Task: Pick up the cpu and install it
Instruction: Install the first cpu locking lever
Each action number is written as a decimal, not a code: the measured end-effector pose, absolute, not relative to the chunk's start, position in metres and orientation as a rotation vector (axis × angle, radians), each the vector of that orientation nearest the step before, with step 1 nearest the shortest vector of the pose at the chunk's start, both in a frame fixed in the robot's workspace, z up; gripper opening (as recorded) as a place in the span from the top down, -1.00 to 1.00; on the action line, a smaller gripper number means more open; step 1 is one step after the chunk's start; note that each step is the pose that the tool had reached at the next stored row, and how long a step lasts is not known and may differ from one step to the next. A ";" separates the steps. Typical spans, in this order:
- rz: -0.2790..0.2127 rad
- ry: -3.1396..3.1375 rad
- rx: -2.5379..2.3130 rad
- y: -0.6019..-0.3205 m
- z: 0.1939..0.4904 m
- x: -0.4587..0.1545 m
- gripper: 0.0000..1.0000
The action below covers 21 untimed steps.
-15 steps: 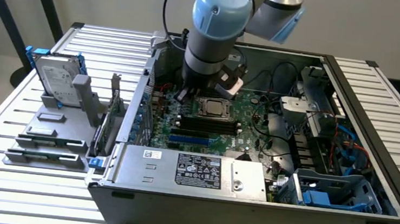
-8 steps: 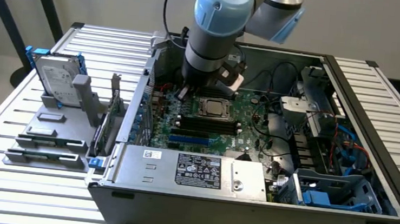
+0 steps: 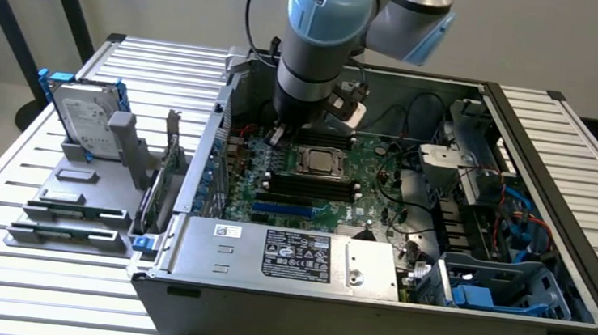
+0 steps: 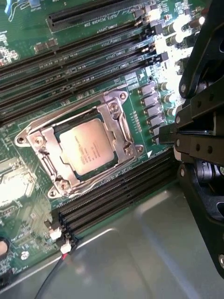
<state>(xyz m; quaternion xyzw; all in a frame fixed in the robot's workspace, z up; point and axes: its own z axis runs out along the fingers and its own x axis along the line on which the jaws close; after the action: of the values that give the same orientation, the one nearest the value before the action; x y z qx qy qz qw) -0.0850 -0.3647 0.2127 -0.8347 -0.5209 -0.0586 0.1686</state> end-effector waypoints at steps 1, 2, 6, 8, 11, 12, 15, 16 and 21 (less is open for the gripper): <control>-0.179 -1.491 -2.374 -0.364 0.213 -0.085 0.79; -0.190 -1.501 -2.374 -0.364 0.213 -0.085 0.79; -0.220 -1.542 -2.366 -0.364 0.213 -0.085 0.79; -0.222 -1.565 -2.364 -0.364 0.214 -0.085 0.79; -0.214 -1.601 -2.368 -0.364 0.215 -0.085 0.79; -0.209 -1.614 -2.371 -0.364 0.215 -0.085 0.79; -0.191 -1.649 -2.381 -0.364 0.216 -0.085 0.79; -0.190 -1.651 -2.381 -0.364 0.216 -0.085 0.79; -0.190 -1.651 -2.381 -0.364 0.216 -0.085 0.79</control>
<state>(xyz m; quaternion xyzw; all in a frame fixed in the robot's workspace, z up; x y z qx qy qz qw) -0.0850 -0.3642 0.2164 -0.8143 -0.5645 -0.0650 0.1188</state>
